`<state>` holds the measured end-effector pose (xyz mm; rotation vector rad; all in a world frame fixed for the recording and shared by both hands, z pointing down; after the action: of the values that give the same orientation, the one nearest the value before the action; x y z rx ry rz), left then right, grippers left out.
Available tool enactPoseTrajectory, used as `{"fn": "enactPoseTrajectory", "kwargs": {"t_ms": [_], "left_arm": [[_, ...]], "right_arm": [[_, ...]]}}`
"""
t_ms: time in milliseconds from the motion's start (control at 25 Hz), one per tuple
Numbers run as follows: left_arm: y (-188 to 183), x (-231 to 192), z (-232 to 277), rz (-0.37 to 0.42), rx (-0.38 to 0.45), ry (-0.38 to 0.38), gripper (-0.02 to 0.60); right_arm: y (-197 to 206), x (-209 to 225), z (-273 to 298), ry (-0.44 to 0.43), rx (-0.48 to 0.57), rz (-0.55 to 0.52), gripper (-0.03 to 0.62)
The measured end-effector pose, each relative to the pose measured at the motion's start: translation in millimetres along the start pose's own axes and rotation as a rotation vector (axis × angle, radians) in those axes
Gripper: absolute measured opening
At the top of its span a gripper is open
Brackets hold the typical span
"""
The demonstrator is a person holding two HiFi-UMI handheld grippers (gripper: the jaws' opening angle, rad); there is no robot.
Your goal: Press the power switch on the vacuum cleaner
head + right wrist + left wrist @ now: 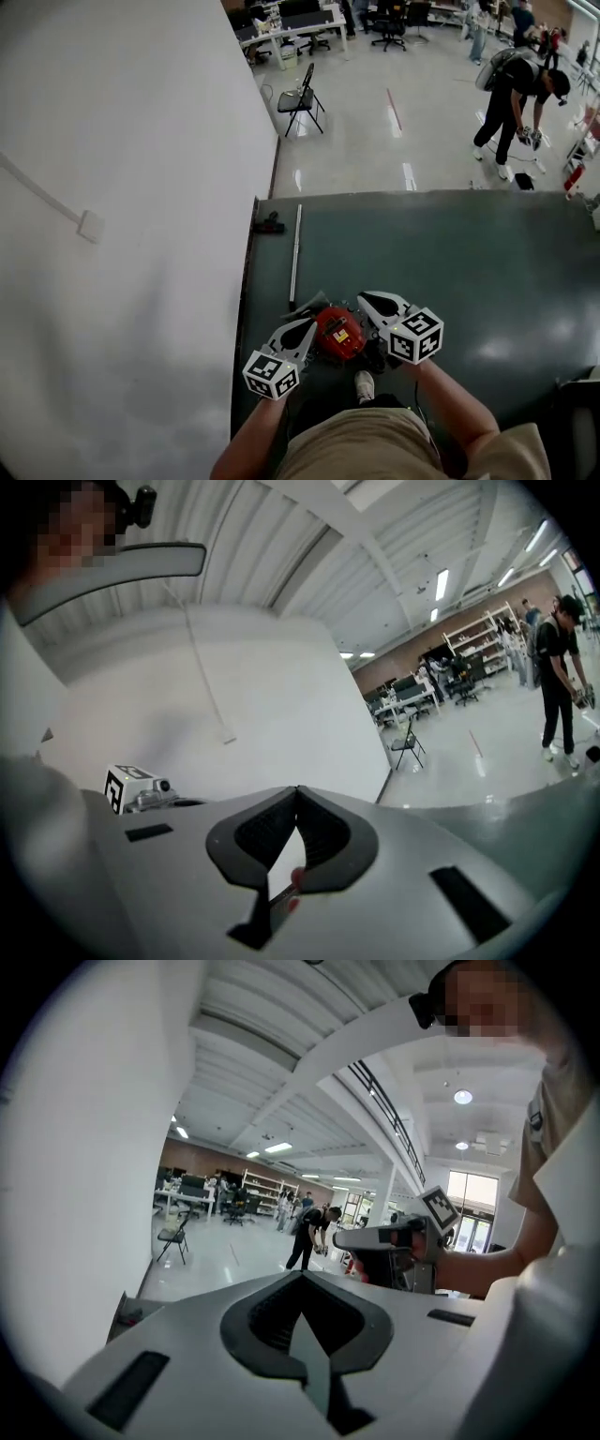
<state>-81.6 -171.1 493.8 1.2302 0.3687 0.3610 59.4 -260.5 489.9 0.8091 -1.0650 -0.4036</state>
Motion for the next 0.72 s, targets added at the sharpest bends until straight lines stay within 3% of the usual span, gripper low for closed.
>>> {"fn": "enactPoseTrajectory", "kwargs": {"t_ms": [160, 320, 480, 720], "left_arm": [[-53, -2, -16, 0.066, 0.088, 0.038, 0.003], [-88, 4, -37, 0.087, 0.161, 0.132, 0.003], [-112, 3, -60, 0.129, 0.178, 0.206, 0.003], [-127, -47, -108, 0.223, 0.206, 0.168, 0.003]], "right_arm": [[-27, -49, -16, -0.025, 0.048, -0.118, 0.009], [-41, -92, -25, -0.028, 0.069, -0.225, 0.009], [-53, -128, -39, 0.011, 0.119, -0.291, 0.009], [-49, -159, -35, 0.115, 0.182, -0.372, 0.009]]}}
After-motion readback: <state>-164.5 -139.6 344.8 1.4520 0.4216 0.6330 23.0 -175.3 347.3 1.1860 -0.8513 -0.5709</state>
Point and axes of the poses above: the fingertips, and each gripper's own axes: z forward along the fingers, x to its right, y out of its underside, the point moved 4 cm from there along -z, backward along the fingers, and after that the axes turned 12 degrees about z, right-handed, at the moved point
